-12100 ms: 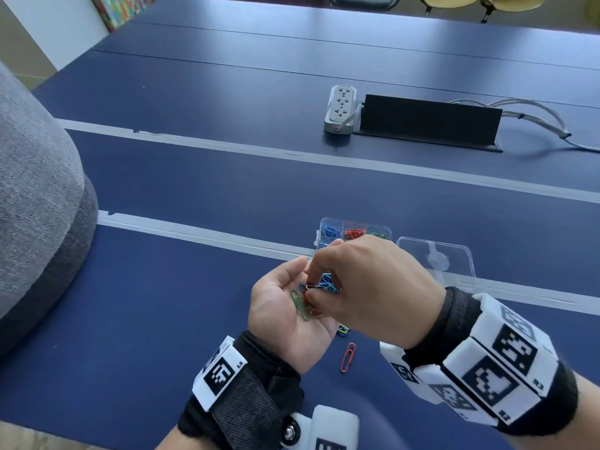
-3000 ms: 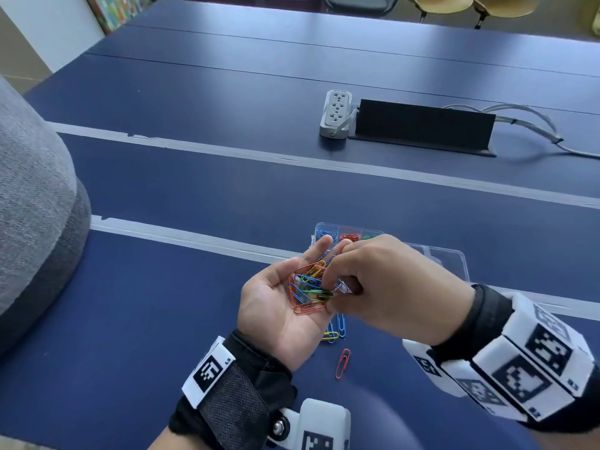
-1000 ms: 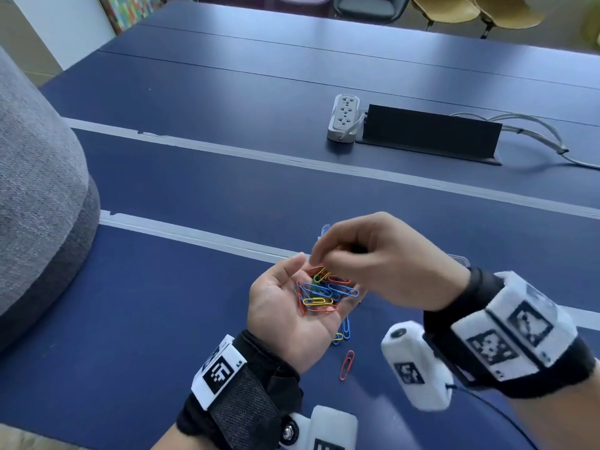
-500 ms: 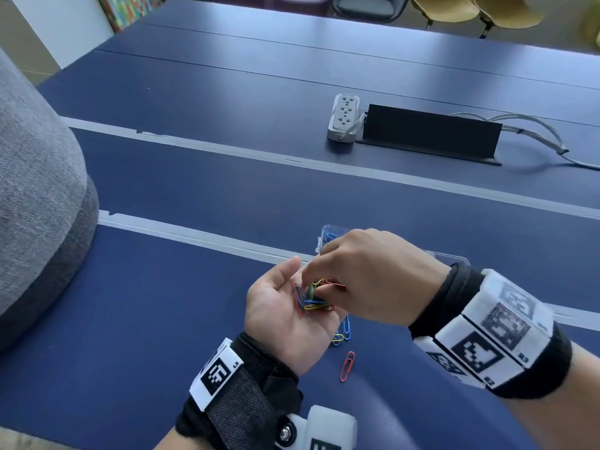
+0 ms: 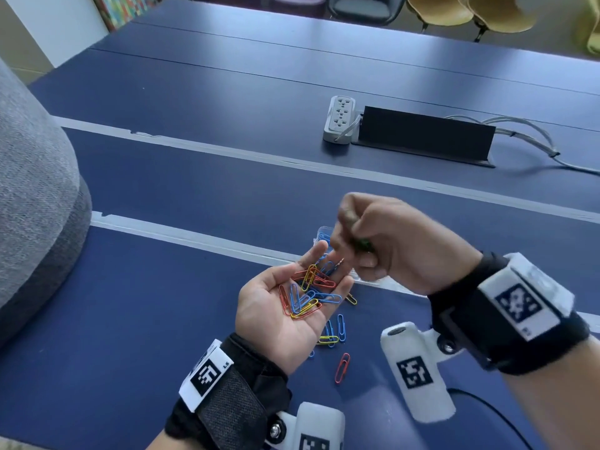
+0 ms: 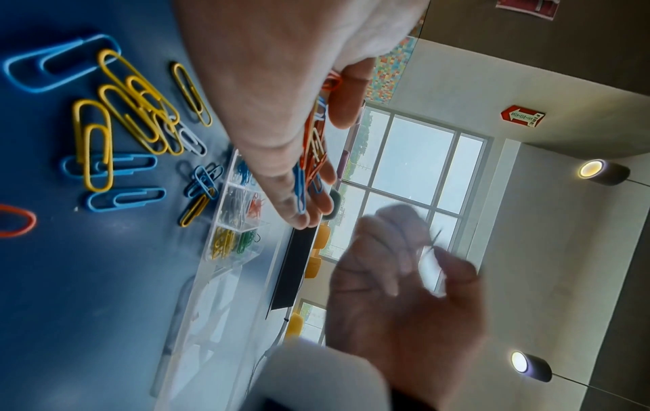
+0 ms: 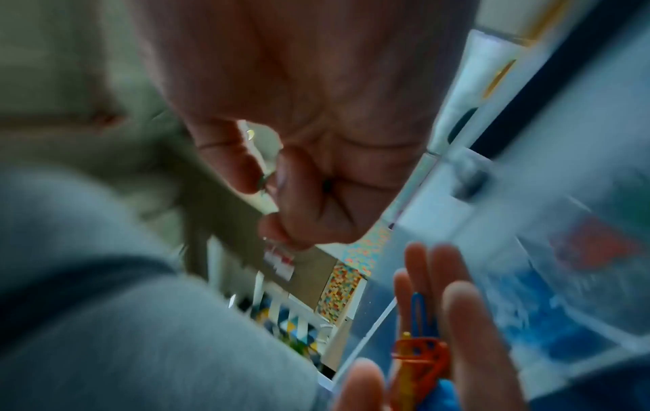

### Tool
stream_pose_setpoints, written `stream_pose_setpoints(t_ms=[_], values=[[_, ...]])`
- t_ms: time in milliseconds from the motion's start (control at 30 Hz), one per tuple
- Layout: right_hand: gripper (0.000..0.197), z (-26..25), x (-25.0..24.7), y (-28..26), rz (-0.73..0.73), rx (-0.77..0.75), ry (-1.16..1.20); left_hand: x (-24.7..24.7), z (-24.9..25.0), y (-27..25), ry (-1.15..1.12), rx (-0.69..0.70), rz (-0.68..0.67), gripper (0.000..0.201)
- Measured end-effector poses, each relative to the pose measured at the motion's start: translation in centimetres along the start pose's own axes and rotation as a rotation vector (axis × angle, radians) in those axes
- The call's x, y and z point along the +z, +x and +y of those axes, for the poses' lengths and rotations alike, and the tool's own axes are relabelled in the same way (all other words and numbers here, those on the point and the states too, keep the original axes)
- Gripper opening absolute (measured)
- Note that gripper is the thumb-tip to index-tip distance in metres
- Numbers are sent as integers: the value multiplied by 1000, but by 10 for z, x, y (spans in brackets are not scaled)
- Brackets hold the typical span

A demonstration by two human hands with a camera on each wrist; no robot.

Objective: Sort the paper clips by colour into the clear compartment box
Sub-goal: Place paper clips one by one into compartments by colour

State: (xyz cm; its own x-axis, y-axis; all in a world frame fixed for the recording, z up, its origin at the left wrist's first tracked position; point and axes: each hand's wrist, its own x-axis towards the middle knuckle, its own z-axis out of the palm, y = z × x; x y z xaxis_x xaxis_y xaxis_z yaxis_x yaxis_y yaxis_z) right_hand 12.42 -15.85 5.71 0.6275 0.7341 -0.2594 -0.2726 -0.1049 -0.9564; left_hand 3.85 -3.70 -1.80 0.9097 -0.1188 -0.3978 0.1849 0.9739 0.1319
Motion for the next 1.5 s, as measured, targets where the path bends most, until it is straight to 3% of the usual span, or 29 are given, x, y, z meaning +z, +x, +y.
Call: stream_pose_setpoints(t_ms=[67, 167, 267, 367, 467, 600, 767, 1167, 1500], values=[[13, 2, -16, 1, 67, 57, 262, 2, 1, -2, 12, -26, 1, 42], [17, 11, -35, 3, 223, 69, 272, 2, 1, -2, 18, -37, 6, 44], [19, 22, -49, 8, 316, 190, 235, 2, 1, -3, 21, -41, 5, 46], [25, 33, -63, 14, 424, 233, -115, 2, 2, -3, 28, -35, 19, 46], [29, 36, -71, 22, 441, 259, -549, 1, 2, -3, 27, -35, 10, 46], [36, 35, -67, 35, 406, 164, -716, 2, 0, -2, 38, -39, 9, 46], [41, 43, -60, 45, 376, 87, -620, 1, 3, -4, 49, -42, -5, 46], [33, 45, -65, 36, 424, 39, -287, -1, 3, 0, 59, -47, 3, 46], [34, 44, -61, 24, 363, 31, -153, 2, -1, 1, 79, -54, 10, 47]])
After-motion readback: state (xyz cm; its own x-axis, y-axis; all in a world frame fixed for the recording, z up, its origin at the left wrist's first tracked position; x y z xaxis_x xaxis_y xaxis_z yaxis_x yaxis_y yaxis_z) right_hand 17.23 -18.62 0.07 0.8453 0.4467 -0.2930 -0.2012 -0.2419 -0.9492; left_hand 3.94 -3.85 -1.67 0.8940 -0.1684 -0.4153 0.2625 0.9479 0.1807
